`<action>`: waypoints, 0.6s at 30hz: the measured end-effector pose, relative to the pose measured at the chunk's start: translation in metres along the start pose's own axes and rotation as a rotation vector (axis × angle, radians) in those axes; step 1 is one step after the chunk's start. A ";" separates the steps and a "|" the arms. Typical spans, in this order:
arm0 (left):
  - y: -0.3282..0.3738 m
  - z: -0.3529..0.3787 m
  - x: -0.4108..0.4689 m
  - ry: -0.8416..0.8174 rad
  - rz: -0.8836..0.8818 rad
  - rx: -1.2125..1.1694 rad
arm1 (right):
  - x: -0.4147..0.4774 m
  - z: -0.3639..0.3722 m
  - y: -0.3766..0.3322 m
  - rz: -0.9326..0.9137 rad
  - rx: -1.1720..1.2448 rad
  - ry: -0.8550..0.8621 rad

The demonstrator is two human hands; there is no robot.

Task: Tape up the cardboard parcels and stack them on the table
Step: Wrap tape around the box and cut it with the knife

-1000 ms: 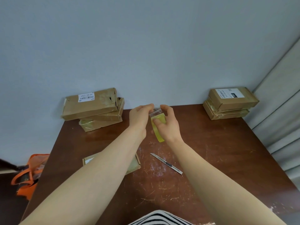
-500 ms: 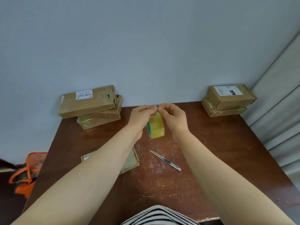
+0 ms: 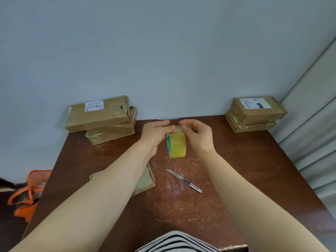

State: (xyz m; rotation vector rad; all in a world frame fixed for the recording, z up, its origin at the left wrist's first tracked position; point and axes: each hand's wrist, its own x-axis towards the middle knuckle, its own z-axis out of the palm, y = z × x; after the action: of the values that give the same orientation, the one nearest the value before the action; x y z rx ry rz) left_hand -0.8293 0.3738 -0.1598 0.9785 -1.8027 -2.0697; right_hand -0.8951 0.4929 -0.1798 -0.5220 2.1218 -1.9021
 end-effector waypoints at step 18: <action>-0.008 -0.001 0.003 0.038 0.167 0.151 | 0.008 -0.003 -0.018 0.062 -0.648 -0.028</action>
State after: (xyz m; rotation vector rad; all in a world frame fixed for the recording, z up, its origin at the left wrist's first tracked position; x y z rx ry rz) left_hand -0.8290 0.3727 -0.1684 0.8649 -1.9717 -1.8270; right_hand -0.9014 0.4908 -0.1608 -0.5807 2.6790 -1.1302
